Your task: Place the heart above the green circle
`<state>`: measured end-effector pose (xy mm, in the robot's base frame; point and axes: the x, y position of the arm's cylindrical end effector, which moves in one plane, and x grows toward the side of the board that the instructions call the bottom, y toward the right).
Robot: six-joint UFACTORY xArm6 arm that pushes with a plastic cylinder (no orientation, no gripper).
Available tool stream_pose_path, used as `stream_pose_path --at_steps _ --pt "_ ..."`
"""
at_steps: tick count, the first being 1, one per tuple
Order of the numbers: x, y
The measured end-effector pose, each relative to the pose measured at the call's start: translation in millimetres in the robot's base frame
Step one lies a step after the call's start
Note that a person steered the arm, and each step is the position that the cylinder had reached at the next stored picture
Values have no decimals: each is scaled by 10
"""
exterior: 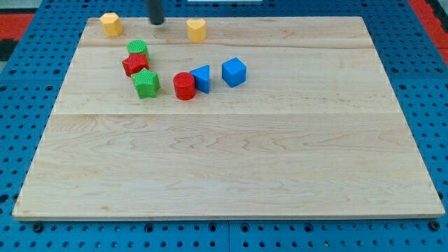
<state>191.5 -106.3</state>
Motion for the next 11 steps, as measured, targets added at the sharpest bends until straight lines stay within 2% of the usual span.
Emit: stream_pose_path --at_steps 2,3,5,7,8,10,11 --pt "89 341" --pt "118 802" --pt "541 921" --pt "596 123" --pt "581 477" --pt "336 325" --pt "476 -199"
